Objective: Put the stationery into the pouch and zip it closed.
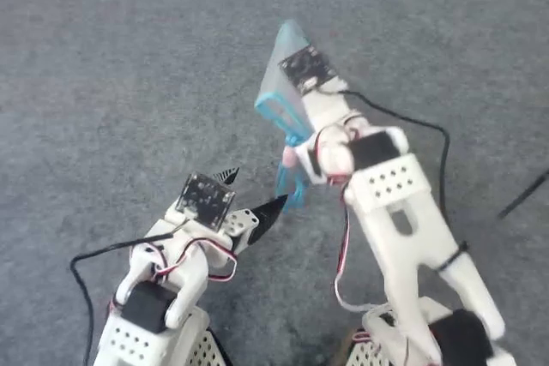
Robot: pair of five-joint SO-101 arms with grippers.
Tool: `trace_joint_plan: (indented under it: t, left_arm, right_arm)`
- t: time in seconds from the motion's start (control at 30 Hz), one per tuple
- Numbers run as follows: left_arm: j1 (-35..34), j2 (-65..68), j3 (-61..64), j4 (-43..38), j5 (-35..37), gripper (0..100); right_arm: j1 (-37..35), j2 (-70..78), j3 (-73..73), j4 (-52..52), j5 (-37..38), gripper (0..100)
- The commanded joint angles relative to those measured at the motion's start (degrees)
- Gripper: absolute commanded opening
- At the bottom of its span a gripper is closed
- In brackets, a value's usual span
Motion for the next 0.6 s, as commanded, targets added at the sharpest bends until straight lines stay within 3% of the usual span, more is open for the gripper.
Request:
trace_joint_plan:
  t: [0.0, 0.37, 0.57]
  left_arm:
    - [0.3, 4.7, -0.5, -5.3, -0.5, 31]
    - [0.0, 8.7, -0.5, -9.2, -0.4, 30]
    - [-0.2, 8.7, -0.5, -9.2, -0.4, 8]
  right_arm:
    - [-3.8, -8.0, 2.1, 0.2, -0.5, 0.6]
    - [-8.5, -13.7, 12.0, -2.1, 1.8, 0.6]
    - [-8.4, -13.7, 16.7, -6.2, 3.7, 0.6]
